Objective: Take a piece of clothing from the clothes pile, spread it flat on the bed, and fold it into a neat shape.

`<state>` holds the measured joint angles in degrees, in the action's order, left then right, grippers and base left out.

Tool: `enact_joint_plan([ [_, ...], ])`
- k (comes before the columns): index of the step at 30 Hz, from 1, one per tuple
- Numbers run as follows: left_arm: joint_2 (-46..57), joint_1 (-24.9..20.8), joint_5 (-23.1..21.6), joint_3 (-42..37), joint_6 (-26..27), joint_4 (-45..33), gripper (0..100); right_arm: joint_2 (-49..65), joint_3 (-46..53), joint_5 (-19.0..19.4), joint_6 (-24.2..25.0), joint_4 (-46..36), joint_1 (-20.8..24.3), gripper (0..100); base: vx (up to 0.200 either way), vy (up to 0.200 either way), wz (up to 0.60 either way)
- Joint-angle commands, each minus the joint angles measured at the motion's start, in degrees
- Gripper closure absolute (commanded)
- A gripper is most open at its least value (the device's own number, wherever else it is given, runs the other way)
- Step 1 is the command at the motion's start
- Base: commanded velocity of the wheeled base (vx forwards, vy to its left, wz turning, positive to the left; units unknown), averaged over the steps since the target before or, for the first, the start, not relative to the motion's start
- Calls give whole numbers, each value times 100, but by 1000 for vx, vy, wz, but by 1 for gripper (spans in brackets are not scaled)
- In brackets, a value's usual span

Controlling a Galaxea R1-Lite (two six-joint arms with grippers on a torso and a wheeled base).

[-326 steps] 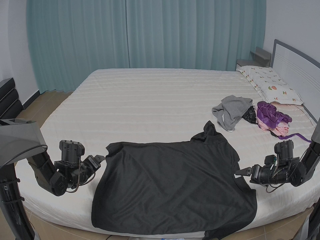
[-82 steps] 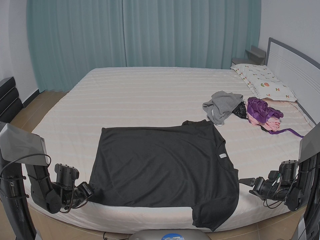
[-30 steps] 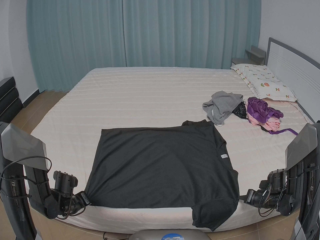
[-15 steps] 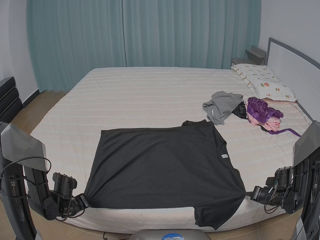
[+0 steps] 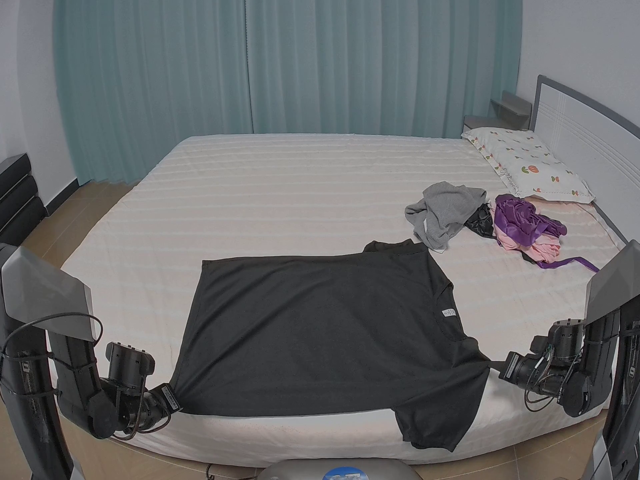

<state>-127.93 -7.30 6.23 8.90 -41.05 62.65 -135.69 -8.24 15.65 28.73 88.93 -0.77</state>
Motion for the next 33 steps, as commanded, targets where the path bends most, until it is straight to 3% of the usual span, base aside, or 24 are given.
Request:
enact_joint_plan([
  [1, -39, -17, -8, 77, -79, 11, 100, -115, -415, -10, -17, 54, 24, 100, 0, 0, 0],
  [14, -48, -26, -34, 77, -105, 11, 100, -493, -1259, 43, -52, -297, 138, 100, 0, 0, 0],
  [15, -48, -26, -43, 77, -105, 11, 100, -493, -1259, 43, -52, -297, 138, 0, 0, 0, 0],
  [27, -48, -17, -69, 94, -114, 11, 100, -159, -442, 729, -96, 10, -2, 0, 0, 0, 0],
  [31, -48, -26, -69, 94, -105, 2, 100, -142, -125, 781, -263, 98, -2, 0, 0, 0, 0],
  [33, -39, -26, -69, 94, -105, 11, 100, -212, 209, 992, -571, 98, 24, 0, 0, 0, 0],
])
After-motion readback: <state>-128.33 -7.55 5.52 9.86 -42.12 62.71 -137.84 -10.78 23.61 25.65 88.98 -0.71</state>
